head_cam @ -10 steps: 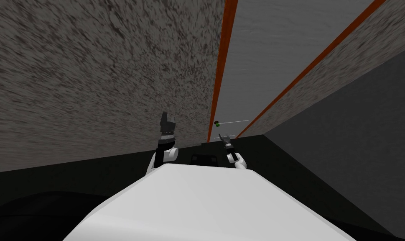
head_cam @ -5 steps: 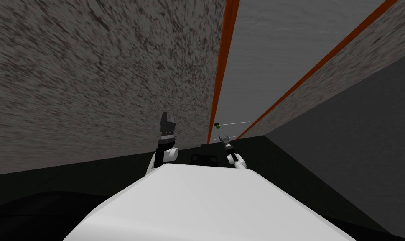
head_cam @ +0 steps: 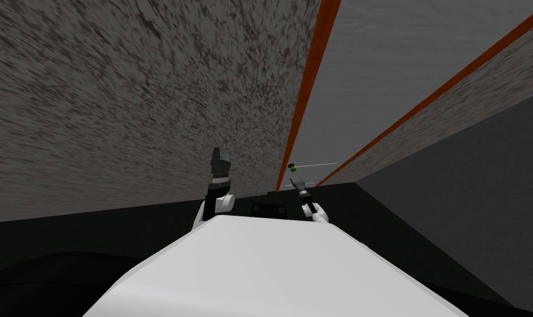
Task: Pull the door open
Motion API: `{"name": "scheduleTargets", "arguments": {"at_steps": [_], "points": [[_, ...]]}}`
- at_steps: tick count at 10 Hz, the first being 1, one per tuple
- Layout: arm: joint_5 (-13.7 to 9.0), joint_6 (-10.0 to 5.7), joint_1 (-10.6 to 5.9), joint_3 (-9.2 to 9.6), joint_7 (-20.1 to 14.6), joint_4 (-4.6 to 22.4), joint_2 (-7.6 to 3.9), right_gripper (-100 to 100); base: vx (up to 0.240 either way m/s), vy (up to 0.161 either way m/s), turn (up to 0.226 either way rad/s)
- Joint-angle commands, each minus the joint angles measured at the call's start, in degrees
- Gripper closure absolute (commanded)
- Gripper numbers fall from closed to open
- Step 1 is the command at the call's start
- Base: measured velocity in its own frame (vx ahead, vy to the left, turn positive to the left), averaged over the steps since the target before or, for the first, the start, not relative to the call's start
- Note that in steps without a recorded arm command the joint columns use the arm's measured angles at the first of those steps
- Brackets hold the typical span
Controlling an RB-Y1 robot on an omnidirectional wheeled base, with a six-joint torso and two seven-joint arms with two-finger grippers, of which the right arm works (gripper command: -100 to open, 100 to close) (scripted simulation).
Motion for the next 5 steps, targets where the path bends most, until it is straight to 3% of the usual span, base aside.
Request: {"name": "scheduleTargets", "arguments": {"at_steps": [1,3,5], "points": [[-0.8,-1.12,-0.73,-0.22,-0.1,2.0,-1.10,-100,0.119,0.067,0.083],[-2.1,-2.50,-1.47,-0.47,-0.5,4.4,-2.78,-100,0.145,0.058,0.068],[-2.7,-3.18,-1.83,-0.60,-0.7,5.6,-3.60,-100,0.168,0.053,0.035]]}}
